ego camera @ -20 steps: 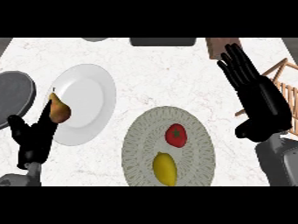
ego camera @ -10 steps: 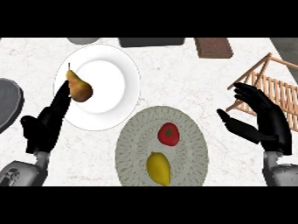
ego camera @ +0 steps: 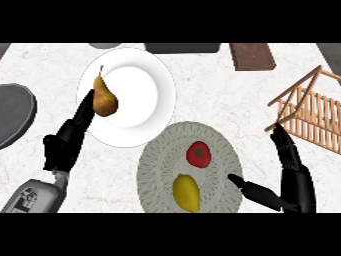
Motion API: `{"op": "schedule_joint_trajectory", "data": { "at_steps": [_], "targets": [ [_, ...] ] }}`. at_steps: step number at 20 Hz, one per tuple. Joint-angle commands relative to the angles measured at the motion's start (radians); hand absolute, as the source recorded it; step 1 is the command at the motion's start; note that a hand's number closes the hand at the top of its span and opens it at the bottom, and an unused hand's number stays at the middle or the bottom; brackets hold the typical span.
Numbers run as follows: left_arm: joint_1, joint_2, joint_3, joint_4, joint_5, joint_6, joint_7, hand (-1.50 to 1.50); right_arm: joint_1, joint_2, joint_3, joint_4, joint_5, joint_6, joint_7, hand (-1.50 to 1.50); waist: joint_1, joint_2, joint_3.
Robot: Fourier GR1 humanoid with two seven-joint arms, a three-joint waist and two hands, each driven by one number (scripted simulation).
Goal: Pick the lemon from the placemat and place it in the tiered shelf
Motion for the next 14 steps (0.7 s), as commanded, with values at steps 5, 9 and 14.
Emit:
{"op": "schedule_joint_trajectory", "data": {
  "at_steps": [5, 9, 14],
  "targets": [
    [-0.001, -0.056, -0.011, 0.069, -0.043, 0.0, -0.056, 0.0, 0.019, -0.149, 0.177, -0.224, 0.227, 0.079, 0.325, -1.5, 0.01, 0.0, -0.002],
    [-0.046, -0.05, 0.021, 0.088, -0.026, -0.029, -0.032, 0.0, -0.075, -0.187, 0.221, -0.359, 0.324, 0.152, 0.642, -1.5, 0.012, 0.0, -0.003],
    [-0.035, -0.049, 0.011, 0.077, -0.041, -0.028, -0.031, 0.0, -0.116, -0.262, 0.357, -0.488, 0.45, 0.323, 0.914, -1.5, 0.014, -0.002, -0.005]
  ]
}}
